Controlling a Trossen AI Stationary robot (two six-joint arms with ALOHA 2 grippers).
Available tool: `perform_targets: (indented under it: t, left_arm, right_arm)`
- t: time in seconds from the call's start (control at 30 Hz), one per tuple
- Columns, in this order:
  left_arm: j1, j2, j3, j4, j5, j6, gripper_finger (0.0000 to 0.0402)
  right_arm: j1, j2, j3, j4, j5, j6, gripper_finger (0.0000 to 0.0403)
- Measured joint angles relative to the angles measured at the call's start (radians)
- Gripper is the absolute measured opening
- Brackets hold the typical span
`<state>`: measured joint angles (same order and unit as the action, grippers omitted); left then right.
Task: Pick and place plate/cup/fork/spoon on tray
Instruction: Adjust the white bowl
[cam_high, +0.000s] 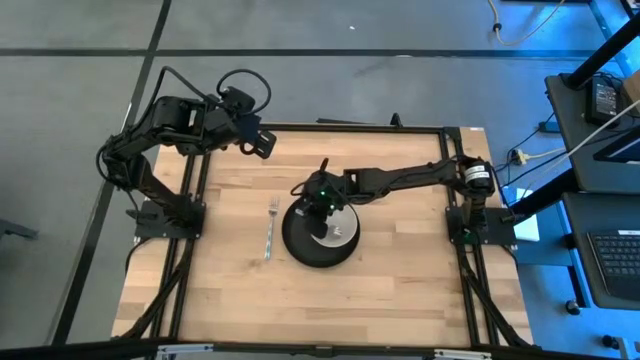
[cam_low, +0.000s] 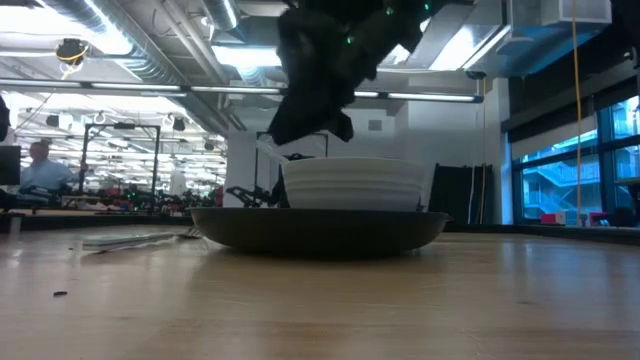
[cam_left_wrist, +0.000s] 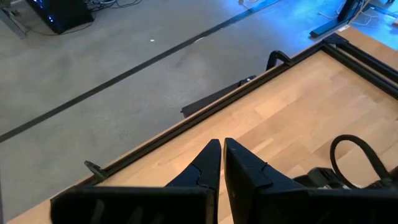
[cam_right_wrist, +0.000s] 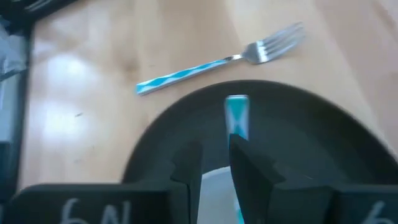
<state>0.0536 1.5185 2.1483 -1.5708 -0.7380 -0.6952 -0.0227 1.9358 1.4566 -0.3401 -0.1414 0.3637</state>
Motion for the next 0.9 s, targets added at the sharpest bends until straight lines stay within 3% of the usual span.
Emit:
perform_targets:
  t: [0.27, 0.53, 0.67, 0.77, 0.9]
  left_arm:
    - [-0.004, 0.0, 0.0, 0.0, 0.0, 0.0, 0.0014]
    - [-0.004, 0.0, 0.0, 0.0, 0.023, 0.0, 0.0014]
    - [-0.004, 0.0, 0.0, 0.0, 0.026, 0.0, 0.0014]
    - [-0.004, 0.0, 0.0, 0.0, 0.026, 0.0, 0.0014]
    - [-0.004, 0.0, 0.0, 0.0, 0.026, 0.0, 0.0014]
  right_arm:
    - [-0.004, -0.002, 0.103, -0.195, 0.051, -0.055, 0.007]
    - [-0.003, -0.002, 0.185, -0.612, 0.045, -0.054, 0.0068]
    - [0.0, -0.002, 0.185, -0.77, 0.042, -0.052, 0.004]
    - [0.001, -0.002, 0.17, -0.829, 0.052, -0.051, 0.0008]
    - [0.001, -0.002, 0.156, -0.86, 0.054, -0.045, 0.0007]
